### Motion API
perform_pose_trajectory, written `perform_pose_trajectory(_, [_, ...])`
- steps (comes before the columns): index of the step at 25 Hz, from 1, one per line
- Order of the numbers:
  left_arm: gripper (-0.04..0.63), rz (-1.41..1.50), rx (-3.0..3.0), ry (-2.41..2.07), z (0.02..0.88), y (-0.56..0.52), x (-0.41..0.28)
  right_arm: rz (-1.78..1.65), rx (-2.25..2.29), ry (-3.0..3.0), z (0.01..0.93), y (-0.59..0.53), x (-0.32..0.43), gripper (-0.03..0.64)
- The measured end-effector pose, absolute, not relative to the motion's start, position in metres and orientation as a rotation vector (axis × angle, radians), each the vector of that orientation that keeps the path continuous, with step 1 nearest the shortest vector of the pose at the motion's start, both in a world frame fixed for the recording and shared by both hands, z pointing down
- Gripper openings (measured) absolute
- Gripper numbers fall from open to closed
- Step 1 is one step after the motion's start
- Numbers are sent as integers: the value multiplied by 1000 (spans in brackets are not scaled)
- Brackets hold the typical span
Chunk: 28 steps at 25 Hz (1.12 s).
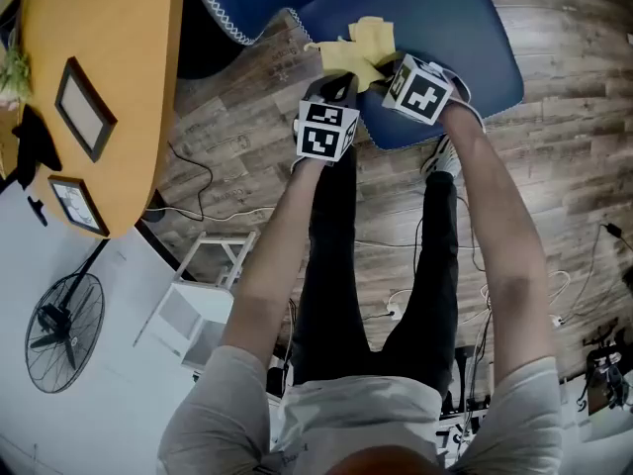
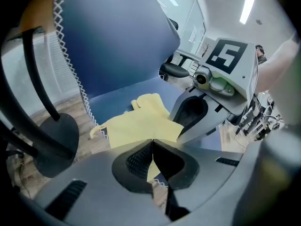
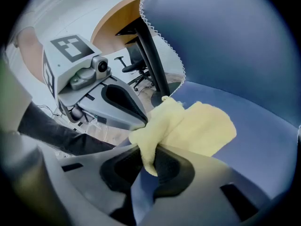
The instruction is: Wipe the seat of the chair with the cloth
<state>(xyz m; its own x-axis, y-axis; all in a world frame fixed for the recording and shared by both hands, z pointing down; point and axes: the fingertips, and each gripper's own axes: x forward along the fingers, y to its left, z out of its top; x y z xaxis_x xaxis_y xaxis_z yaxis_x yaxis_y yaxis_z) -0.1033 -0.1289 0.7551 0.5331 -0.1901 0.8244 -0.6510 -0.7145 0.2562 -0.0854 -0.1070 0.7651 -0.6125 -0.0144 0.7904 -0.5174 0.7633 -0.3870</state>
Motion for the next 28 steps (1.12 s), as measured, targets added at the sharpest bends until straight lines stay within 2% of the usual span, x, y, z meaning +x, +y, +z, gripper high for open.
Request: perform_pose_trajectory(28, [28, 1219, 2256, -543, 769, -89, 41, 827, 352, -2173, 767, -63, 47, 69])
